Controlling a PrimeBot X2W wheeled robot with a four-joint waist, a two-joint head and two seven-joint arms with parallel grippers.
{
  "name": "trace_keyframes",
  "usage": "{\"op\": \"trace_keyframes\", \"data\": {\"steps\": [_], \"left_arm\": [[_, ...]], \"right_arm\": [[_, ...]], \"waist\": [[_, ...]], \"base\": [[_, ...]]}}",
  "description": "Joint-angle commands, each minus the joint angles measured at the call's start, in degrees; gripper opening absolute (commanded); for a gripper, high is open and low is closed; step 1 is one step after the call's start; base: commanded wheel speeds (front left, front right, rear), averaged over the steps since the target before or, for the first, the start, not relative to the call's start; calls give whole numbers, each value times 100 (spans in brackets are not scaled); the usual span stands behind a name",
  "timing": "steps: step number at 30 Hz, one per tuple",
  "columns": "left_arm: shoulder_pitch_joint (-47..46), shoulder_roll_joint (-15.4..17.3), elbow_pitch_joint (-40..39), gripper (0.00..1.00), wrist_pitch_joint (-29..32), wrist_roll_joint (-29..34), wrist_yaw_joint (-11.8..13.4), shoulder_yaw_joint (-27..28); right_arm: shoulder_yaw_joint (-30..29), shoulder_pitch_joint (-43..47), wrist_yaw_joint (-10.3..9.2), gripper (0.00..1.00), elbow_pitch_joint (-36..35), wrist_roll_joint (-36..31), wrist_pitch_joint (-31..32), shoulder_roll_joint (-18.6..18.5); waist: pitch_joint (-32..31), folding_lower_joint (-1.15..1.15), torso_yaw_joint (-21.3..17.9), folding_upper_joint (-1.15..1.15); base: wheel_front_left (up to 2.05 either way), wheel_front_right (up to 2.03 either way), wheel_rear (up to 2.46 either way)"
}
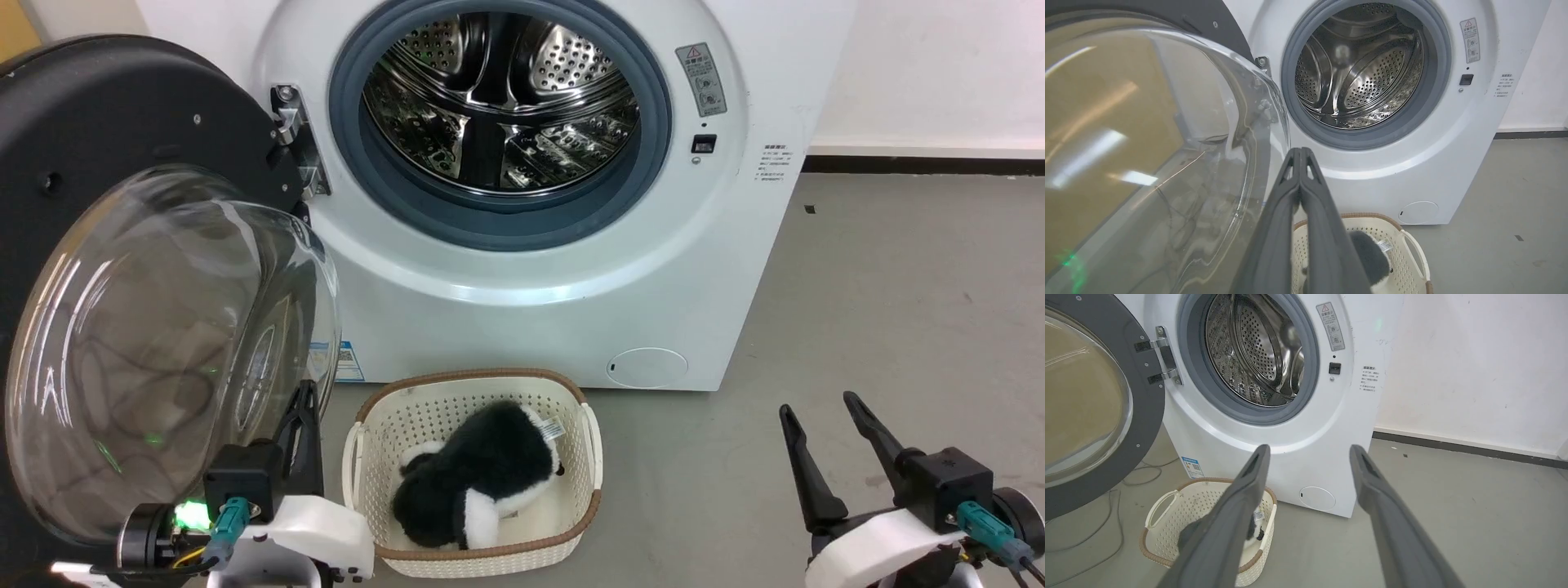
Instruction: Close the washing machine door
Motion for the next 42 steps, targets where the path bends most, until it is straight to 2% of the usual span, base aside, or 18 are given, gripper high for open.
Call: {"op": "trace_keyframes", "data": {"steps": [1,11,20,26,37,42], "left_arm": [[-86,49,-108,0,-74,15,73,-18],[-269,170,-488,0,-182,-45,169,50],[-681,381,-863,0,-289,-149,108,224],[-1078,416,-1044,0,-361,-388,7,403],[-1831,416,-1132,0,-492,-1028,-367,1045],[-2169,552,-1047,0,-552,-1372,-472,1347]], "right_arm": [[-30,-34,1,100,-20,70,-74,4],[-77,-50,1,100,-18,165,-181,6],[-149,-59,1,100,12,251,-289,7],[-201,-66,1,100,39,312,-361,9],[-292,-91,2,100,86,441,-492,11],[-328,-82,2,100,114,507,-552,12]], "waist": [[6,0,22,0],[38,0,141,0],[79,0,343,0],[113,0,520,0],[180,0,881,0],[187,0,1045,0]], "base": [[0,0,0],[0,0,0],[0,0,0],[0,0,0],[0,0,0],[0,0,0]]}}
